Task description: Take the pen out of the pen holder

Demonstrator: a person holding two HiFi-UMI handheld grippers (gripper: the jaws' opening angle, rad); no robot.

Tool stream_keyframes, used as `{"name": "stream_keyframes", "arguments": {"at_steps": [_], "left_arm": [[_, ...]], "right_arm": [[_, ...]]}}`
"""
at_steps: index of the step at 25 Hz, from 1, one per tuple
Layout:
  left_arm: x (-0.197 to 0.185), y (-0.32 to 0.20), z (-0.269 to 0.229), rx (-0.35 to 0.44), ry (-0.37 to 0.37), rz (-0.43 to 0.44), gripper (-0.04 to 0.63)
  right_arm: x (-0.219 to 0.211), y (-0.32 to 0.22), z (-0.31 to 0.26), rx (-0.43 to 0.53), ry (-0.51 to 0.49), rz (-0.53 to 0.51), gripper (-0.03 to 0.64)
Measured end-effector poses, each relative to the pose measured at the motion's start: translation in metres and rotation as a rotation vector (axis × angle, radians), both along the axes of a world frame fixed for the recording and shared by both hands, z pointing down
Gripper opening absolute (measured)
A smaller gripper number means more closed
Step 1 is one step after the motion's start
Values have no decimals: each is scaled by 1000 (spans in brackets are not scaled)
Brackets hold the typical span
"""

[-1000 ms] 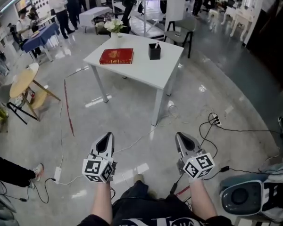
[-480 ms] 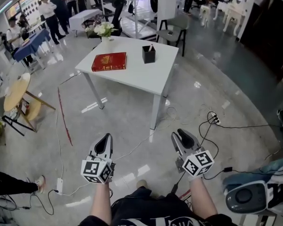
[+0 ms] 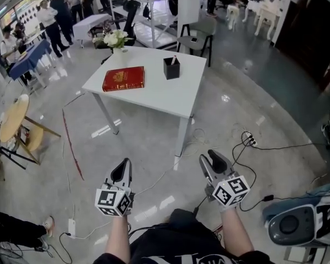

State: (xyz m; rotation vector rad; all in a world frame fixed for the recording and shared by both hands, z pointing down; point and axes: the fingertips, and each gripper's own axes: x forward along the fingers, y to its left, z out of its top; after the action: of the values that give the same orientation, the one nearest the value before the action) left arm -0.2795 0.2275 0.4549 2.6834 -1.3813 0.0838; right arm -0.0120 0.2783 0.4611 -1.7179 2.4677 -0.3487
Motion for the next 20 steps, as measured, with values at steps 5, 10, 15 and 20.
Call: {"name": "stream_keyframes", "arguments": {"at_steps": [5, 10, 15, 20], "left_arm": [[13, -17, 5, -17, -1, 33, 5], [21, -54, 12, -28, -4, 30, 5], [40, -103, 6, -16, 4, 24, 5], [66, -151, -4, -6, 18, 20, 5]], "right_arm": [[13, -14, 1, -11, 4, 27, 163], [23, -48, 6, -15, -7, 28, 163], [37, -95, 8, -24, -4, 11, 163], [55, -145, 2, -26, 2, -10, 163]]}}
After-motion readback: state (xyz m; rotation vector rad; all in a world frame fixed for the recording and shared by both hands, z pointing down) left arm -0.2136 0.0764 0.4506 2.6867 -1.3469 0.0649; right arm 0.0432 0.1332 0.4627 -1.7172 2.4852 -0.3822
